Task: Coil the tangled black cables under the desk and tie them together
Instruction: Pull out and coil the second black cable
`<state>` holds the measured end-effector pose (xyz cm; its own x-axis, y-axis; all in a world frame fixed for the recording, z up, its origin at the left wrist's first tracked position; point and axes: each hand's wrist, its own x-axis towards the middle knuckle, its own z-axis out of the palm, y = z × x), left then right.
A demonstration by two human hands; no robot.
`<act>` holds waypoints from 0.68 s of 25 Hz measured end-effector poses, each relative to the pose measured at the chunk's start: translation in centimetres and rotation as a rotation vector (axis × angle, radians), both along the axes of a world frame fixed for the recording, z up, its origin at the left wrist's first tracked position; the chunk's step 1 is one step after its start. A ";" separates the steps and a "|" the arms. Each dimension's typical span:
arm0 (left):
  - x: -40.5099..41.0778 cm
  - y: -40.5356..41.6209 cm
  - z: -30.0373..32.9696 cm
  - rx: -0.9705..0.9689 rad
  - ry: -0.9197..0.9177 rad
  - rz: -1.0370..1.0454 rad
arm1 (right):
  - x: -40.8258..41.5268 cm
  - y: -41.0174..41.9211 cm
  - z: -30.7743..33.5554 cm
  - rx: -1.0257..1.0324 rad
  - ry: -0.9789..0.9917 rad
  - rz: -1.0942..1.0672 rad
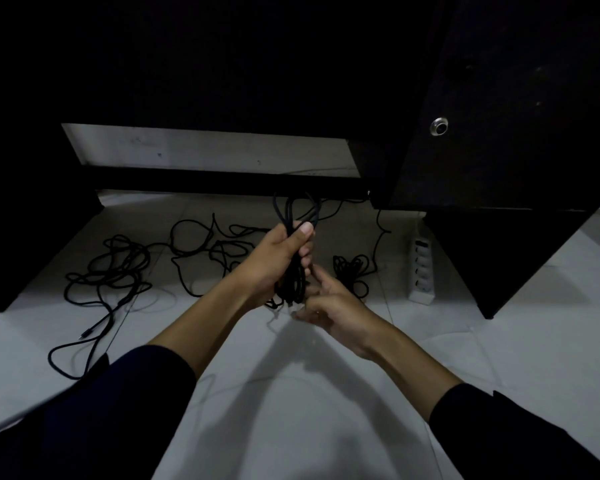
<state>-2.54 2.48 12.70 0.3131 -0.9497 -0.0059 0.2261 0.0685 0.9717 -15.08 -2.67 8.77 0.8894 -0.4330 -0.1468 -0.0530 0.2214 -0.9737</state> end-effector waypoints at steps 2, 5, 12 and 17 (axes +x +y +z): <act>-0.1 0.1 0.2 0.005 0.067 0.001 | -0.1 0.0 -0.1 -0.146 0.070 0.055; -0.2 0.1 0.7 0.006 0.112 0.001 | 0.1 -0.1 -0.7 -0.374 0.170 0.092; -0.3 0.4 1.5 0.050 0.151 -0.007 | -0.1 -0.9 -0.9 -0.468 0.106 -0.006; -0.5 0.1 1.9 0.053 0.218 0.028 | -0.9 -0.8 -0.7 -0.400 0.063 0.038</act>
<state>-3.00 2.63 14.55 0.3254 -0.9371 -0.1266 0.4303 0.0275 0.9023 -15.99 -3.46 8.05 0.9006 -0.4338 -0.0279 -0.1157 -0.1773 -0.9773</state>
